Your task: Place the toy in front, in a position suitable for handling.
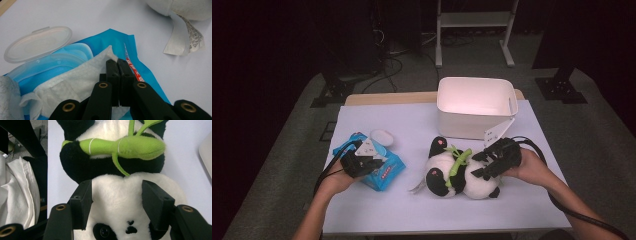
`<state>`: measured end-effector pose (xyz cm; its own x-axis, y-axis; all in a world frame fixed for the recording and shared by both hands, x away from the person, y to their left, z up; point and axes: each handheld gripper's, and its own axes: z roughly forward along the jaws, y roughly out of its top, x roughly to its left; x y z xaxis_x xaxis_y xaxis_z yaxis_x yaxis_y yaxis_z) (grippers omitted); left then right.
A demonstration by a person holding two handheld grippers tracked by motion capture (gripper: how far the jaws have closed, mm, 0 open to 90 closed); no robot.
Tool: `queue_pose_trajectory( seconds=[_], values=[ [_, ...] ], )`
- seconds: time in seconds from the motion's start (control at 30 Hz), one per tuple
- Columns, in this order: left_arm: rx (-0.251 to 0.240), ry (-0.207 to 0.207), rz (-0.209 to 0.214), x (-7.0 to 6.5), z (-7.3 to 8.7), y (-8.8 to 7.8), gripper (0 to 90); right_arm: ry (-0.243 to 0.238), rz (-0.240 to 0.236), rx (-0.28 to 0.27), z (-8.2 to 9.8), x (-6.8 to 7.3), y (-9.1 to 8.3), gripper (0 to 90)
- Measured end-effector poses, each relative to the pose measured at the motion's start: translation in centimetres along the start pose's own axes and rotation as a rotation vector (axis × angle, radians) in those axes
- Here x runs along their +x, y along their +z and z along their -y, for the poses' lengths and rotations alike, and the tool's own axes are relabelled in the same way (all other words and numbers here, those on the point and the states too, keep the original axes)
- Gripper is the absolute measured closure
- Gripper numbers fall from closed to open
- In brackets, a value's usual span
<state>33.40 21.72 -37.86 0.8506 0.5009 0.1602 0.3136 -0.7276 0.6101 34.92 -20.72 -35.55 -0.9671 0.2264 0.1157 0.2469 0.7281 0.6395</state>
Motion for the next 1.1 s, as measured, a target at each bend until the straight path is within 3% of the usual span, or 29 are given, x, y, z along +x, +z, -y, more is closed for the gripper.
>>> queue_pose_trajectory(
  seconds=[0.33,0.5,0.57,0.63,1.1],
  values=[
    [-0.052,-0.043,0.07,0.2,0.0,-0.8,89.1,0.002,-0.006,0.004,-0.1,-0.2,0.1,41.4],
    [-0.083,-0.03,0.104,-0.5,-0.9,-1.2,89.1,0.002,-0.008,0.005,-0.1,-0.3,0.2,41.0],
    [-0.079,-0.008,0.099,-0.8,-1.5,-1.3,89.1,0.002,-0.007,0.003,0.0,-0.3,0.2,40.8],
    [-0.104,-0.005,0.128,-1.1,-1.9,-1.4,89.1,0.004,-0.006,0.002,0.0,-0.3,0.2,40.7],
    [-0.134,0.036,0.168,-2.1,-4.8,-1.4,89.1,0.011,-0.012,-0.016,0.2,-0.3,0.3,40.7]
  ],
)
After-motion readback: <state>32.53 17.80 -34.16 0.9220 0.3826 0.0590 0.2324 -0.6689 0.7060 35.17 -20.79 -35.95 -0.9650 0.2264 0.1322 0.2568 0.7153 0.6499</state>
